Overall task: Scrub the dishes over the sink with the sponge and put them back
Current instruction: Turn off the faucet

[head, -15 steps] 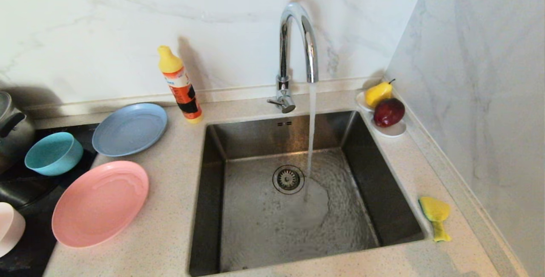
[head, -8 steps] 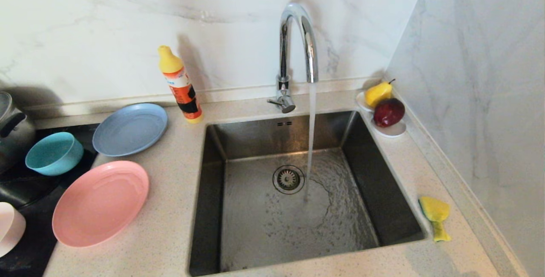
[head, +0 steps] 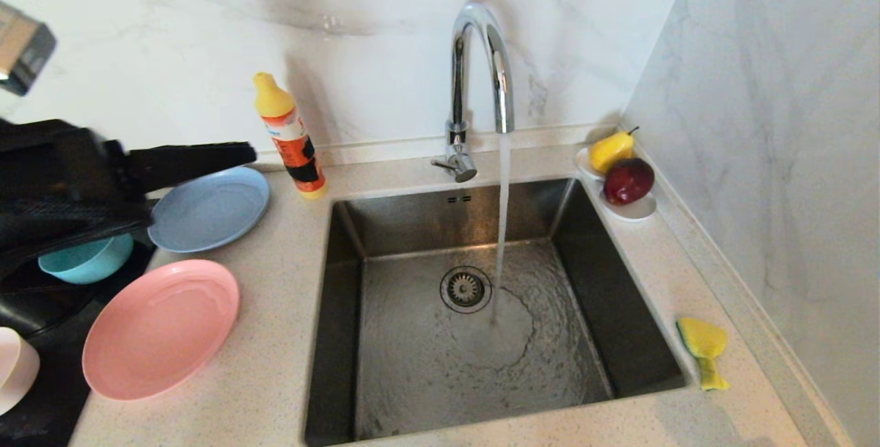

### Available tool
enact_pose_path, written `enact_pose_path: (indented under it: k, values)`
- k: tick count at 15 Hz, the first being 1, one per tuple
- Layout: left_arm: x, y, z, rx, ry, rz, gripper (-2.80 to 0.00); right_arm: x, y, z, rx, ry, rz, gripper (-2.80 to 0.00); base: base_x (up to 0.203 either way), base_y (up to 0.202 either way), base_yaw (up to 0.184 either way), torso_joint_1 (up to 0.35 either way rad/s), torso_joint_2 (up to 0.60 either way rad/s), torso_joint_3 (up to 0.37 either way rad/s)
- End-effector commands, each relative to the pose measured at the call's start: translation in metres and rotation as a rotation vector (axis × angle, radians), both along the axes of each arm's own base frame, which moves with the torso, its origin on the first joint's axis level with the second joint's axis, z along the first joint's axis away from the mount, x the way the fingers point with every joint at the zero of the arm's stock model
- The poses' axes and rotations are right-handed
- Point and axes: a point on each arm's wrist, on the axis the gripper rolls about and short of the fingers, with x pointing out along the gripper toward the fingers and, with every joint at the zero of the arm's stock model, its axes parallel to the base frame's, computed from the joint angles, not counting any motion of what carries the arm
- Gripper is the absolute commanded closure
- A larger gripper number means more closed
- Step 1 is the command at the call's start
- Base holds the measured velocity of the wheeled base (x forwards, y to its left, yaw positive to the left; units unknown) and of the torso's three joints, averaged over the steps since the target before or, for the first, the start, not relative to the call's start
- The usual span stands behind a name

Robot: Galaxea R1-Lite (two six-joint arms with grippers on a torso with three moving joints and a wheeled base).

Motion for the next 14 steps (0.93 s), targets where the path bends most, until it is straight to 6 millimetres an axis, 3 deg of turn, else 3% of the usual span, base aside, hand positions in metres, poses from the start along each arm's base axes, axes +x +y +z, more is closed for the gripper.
enact_pose_path:
  k: [1, 3, 9, 14]
  values:
    - [0.08, -0.026, -0.039, -0.07, 0.06, -0.094, 0.0, 0.0, 0.0, 0.0, -0.001, -0.001, 0.001, 0.0, 0.0, 0.0, 0.0, 0.0, 0.0, 0.0]
    - [0.101, -0.049, -0.056, -0.096, 0.08, -0.172, 0.0, 0.0, 0.0, 0.0, -0.001, -0.001, 0.001, 0.0, 0.0, 0.0, 0.0, 0.0, 0.0, 0.0]
    - [0.14, -0.089, -0.101, -0.1, 0.095, -0.26, 0.0, 0.0, 0.0, 0.0, -0.001, 0.0, 0.001, 0.0, 0.0, 0.0, 0.0, 0.0, 0.0, 0.0]
    - [0.164, -0.104, -0.131, -0.1, 0.128, -0.272, 0.0, 0.0, 0.0, 0.0, -0.001, -0.001, 0.001, 0.0, 0.0, 0.0, 0.0, 0.0, 0.0, 0.0]
